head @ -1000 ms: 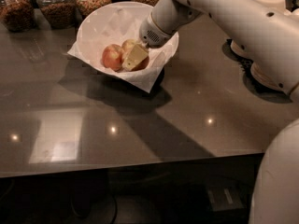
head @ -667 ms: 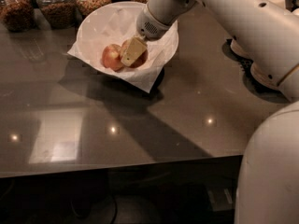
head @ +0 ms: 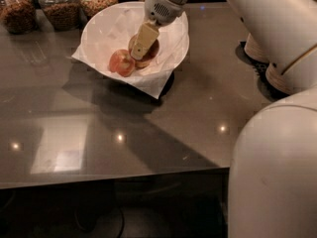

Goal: Pick apple from white bowl

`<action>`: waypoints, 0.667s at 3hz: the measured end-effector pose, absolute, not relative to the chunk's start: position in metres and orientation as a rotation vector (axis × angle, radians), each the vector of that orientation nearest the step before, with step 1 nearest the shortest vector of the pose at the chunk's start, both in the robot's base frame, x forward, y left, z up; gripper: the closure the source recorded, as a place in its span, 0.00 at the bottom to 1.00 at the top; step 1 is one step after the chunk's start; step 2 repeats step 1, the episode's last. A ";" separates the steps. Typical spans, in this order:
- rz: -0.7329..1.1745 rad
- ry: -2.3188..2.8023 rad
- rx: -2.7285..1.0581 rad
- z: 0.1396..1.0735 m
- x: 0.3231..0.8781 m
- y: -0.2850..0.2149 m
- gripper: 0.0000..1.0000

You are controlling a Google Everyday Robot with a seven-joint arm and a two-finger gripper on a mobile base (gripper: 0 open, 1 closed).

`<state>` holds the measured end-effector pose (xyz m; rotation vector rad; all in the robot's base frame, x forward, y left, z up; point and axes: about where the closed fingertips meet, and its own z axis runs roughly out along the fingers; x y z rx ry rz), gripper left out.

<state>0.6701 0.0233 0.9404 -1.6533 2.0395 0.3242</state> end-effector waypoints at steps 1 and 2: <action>0.304 2.010 -1.679 0.957 0.668 0.019 1.00; 0.304 2.010 -1.679 0.957 0.668 0.019 1.00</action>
Offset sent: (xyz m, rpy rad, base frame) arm 0.0000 0.0000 0.0000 0.0000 0.0000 0.0000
